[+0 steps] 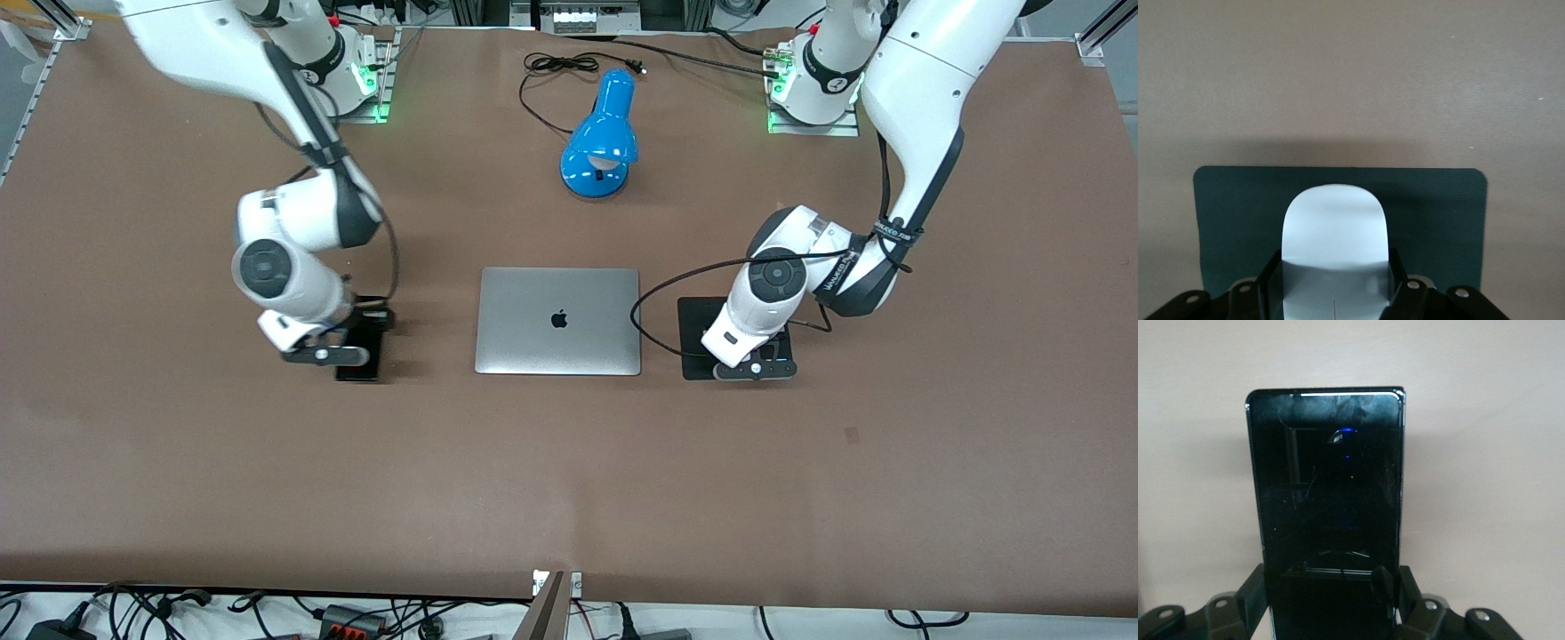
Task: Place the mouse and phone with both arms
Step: 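Carry the phone beside the laptop while the left gripper carries mouse onto pad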
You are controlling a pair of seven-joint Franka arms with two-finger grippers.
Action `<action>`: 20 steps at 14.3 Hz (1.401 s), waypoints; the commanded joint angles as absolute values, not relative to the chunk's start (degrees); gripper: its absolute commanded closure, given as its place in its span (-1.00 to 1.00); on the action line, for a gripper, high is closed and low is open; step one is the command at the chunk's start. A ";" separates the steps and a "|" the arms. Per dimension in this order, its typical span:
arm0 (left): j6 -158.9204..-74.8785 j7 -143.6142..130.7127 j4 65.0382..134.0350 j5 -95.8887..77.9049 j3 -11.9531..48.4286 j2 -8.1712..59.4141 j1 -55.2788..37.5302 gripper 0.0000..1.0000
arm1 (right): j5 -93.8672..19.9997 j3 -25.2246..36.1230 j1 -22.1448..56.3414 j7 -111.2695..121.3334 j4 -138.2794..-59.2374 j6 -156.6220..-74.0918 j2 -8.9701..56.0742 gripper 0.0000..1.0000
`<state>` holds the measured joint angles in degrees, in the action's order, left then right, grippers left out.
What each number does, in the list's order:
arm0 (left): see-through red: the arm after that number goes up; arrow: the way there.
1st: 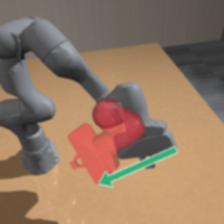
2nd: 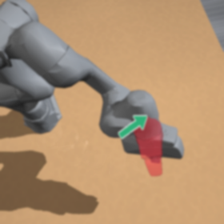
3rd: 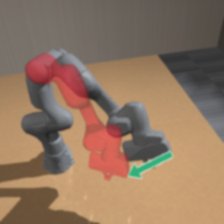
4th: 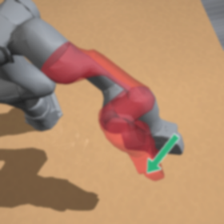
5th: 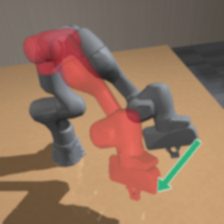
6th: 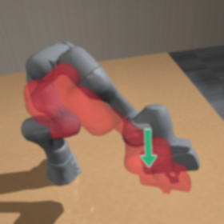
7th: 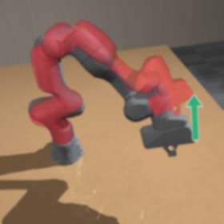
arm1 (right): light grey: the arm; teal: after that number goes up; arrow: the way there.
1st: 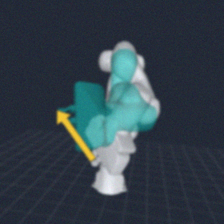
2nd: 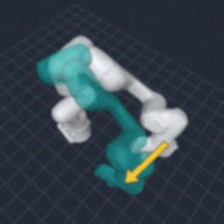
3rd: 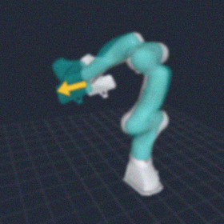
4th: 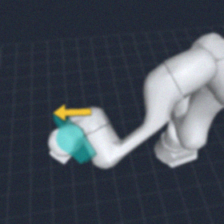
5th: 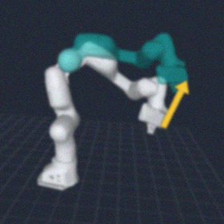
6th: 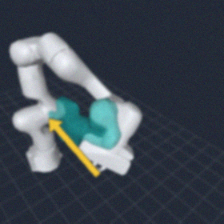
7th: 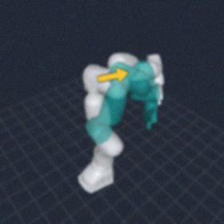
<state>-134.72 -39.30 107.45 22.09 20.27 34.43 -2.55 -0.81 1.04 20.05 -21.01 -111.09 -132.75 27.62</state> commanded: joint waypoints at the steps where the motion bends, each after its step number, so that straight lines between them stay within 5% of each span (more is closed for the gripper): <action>1: -136.14 -42.01 110.12 23.64 20.57 32.87 -2.46 0.39 | -4.99 1.32 22.06 -22.41 -108.28 -132.88 31.55 0.39; 8: -141.77 -42.01 113.99 23.64 20.21 33.13 -1.41 0.35 | -5.45 0.97 25.04 -20.75 -108.11 -137.37 34.45 0.39; 10: -141.94 -42.01 113.99 23.64 20.21 33.31 -1.41 0.08 | -5.36 0.88 25.23 -17.86 -108.28 -137.37 34.63 0.39; 11: -141.94 -42.01 113.99 23.64 20.21 33.31 -1.41 -0.24 | -5.36 0.97 25.22 -17.58 -108.37 -137.37 34.80 0.39; 12: -141.94 -42.01 113.91 23.64 20.21 33.31 -1.41 -0.53 | -5.45 0.88 25.40 -17.67 -108.46 -137.29 34.89 0.23; 13: -141.94 -42.01 113.82 23.64 20.21 33.22 -1.41 -0.82 | -5.54 0.88 25.40 -17.75 -108.46 -137.20 34.98 -0.18; 14: -141.94 -41.92 113.73 23.64 20.21 33.14 -1.41 -0.99 | -5.62 0.88 25.14 -18.10 -108.46 -137.20 34.98 -0.99; 20: -140.98 -41.48 112.59 23.64 20.21 28.67 -0.27 -1.00 | -5.98 1.84 24.09 -17.93 -106.53 -135.45 28.85 -1.00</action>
<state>-141.57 -40.69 112.02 22.14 20.19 32.85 -0.75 -5.32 1.37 24.95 -18.87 -106.60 -137.55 33.05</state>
